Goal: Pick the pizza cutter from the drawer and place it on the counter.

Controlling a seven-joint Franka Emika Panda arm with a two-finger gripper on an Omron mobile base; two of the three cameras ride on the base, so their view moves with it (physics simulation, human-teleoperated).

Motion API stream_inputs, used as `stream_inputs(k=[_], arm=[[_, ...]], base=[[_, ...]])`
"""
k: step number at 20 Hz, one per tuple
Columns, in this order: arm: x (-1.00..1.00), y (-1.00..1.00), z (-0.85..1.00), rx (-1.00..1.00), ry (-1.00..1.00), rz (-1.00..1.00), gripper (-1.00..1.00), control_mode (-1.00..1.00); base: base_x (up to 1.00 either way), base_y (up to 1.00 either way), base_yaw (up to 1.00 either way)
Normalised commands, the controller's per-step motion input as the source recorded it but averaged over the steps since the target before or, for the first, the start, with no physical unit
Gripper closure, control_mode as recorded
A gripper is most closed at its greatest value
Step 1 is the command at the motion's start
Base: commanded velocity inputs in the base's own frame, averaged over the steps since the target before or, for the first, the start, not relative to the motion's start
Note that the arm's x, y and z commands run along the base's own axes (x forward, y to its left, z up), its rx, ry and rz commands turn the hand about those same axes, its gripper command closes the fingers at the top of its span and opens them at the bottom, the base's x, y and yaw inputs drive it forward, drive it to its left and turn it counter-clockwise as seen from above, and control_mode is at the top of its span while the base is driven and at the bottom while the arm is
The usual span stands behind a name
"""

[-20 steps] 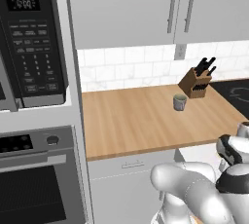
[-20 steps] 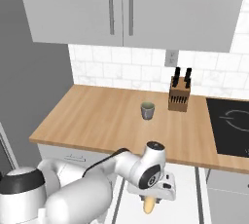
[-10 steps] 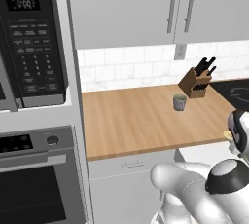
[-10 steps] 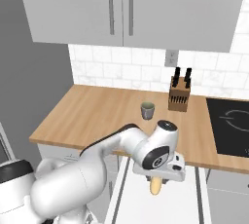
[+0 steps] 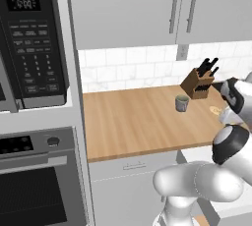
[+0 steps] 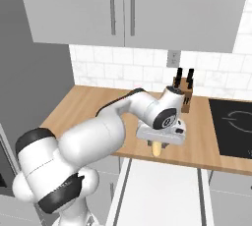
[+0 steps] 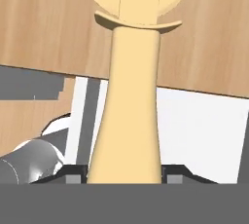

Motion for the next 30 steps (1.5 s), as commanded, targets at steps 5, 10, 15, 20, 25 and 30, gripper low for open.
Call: stream_inputs(k=[5,10,15,20,25,30], arm=[[1.00,0.51,0.05,0.00,0.11,0.15,1.00,-1.00],[0.92,0.84,-0.25,-0.10,0.10,0.07,1.00,-1.00],[0.83,1.00,-0.51,-0.17,0.00,0.00,1.00,-1.00],[0.69,0.88,-0.64,-0.08,0.00,0.00,1.00,-1.00],[0.12,0.43,-0.52,0.00,-0.18,0.00,1.00,-1.00],[0.02,0.02,-0.44,0.00,-0.16,0.00,1.00,-1.00]], base=[[0.00,0.00,0.00],[0.00,0.00,0.00],[0.00,0.00,0.00],[0.00,0.00,0.00],[0.00,0.00,0.00],[0.00,0.00,0.00]])
